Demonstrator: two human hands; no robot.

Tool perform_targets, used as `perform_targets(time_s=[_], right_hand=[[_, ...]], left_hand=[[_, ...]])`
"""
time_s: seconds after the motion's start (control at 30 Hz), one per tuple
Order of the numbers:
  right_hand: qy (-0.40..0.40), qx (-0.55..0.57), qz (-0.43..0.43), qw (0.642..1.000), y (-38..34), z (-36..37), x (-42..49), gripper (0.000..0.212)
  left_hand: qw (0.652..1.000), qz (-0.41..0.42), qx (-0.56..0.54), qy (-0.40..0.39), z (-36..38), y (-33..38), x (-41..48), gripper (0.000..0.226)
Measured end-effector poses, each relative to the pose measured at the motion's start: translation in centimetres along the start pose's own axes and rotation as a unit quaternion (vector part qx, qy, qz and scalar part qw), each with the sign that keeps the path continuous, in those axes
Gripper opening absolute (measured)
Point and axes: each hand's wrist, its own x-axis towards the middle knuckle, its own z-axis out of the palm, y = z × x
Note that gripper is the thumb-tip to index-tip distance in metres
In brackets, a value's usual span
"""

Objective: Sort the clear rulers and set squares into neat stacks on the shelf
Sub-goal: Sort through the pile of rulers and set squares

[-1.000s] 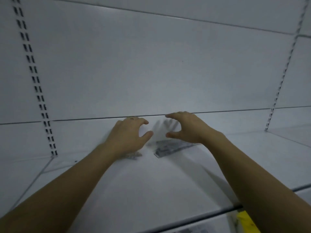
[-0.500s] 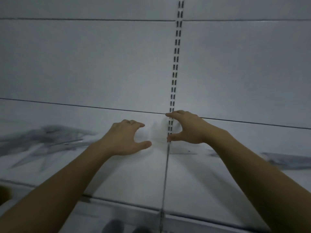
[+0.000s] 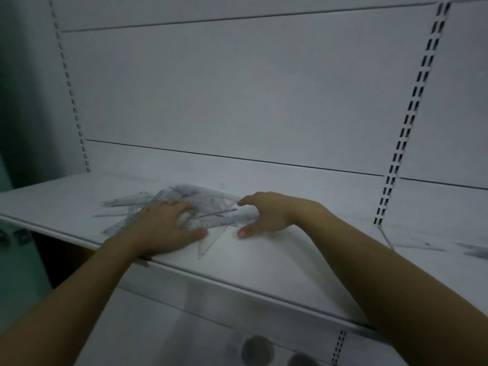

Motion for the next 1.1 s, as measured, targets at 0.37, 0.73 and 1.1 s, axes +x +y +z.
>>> perform_targets(time_s=[0.37, 0.73, 1.1], right_hand=[[0.065, 0.023, -0.051, 0.996, -3.2, 3.3, 4.5, 0.053], [0.149, 0.044, -0.035, 0.987, -1.5, 4.5, 4.3, 0.025], [0.272, -0.039, -0.017, 0.961, -1.5, 3.9, 3.9, 0.027]], left_hand=[[0.995, 0.029, -0.059, 0.079, 1.5, -2.6, 1.5, 0.081], [0.989, 0.02, -0.093, 0.109, 1.2, -2.2, 0.8, 0.009], [0.989, 0.028, -0.092, 0.113, 0.9, -1.4, 0.5, 0.017]])
